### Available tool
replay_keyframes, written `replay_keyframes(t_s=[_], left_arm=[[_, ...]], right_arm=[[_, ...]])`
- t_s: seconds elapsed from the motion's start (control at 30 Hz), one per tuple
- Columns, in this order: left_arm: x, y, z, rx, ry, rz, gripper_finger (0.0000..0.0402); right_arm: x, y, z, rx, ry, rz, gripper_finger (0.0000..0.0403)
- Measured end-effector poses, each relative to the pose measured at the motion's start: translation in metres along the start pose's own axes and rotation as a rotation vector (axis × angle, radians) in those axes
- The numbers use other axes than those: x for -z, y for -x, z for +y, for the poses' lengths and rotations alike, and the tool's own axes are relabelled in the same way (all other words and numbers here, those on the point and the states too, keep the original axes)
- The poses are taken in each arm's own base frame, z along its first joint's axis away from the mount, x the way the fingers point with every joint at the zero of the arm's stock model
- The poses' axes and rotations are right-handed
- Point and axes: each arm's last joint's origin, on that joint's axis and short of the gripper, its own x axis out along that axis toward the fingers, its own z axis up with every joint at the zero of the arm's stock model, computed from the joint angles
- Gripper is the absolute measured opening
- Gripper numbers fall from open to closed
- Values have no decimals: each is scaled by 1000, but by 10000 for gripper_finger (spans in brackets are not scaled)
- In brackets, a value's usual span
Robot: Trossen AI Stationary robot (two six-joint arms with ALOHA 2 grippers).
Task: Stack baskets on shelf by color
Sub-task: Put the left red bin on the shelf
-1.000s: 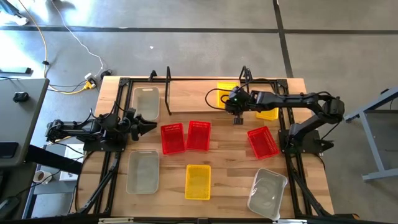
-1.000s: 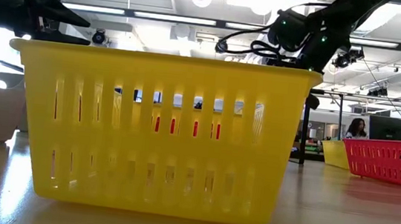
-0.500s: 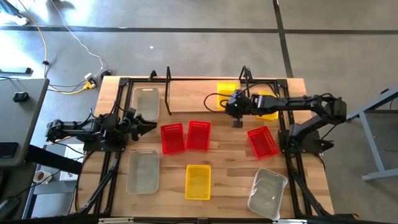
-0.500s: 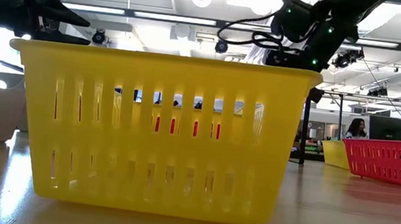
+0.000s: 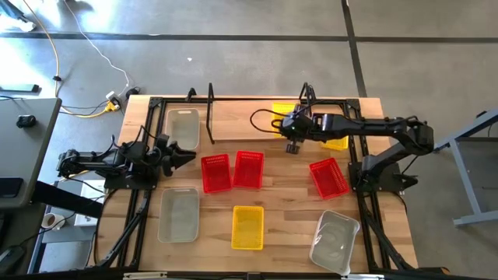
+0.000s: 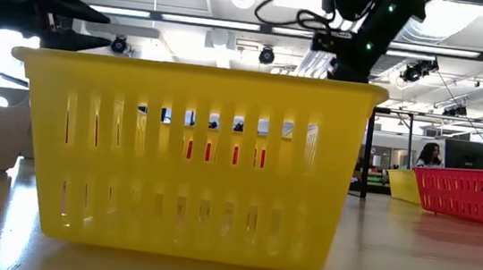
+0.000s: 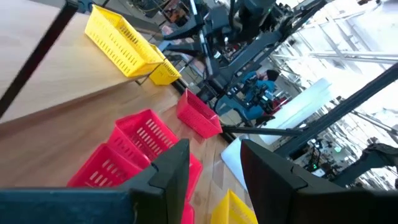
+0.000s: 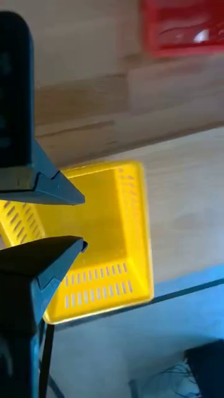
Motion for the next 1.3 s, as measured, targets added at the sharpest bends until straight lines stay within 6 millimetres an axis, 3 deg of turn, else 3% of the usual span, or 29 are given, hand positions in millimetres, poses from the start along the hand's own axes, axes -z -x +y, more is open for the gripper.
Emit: replay_keyframes(t_s=[0.2, 0.47, 0.67, 1.0, 1.3], left_arm=[[-3, 1, -5, 63, -7, 20, 133], [-30, 8, -32, 101, -150, 0, 133], [-49, 4, -55, 94, -254, 117, 133], [-72, -25, -85, -50, -455, 386, 133], [-48, -62, -81, -149, -494, 613, 133]], right_arm=[[-18, 19, 6, 19, -74, -51, 77], [-29, 36, 22, 10, -229, -108, 77], [-31, 43, 38, -32, -309, -127, 77], [-31, 53, 54, -36, -356, -151, 77], [-31, 53, 55, -45, -364, -143, 77]])
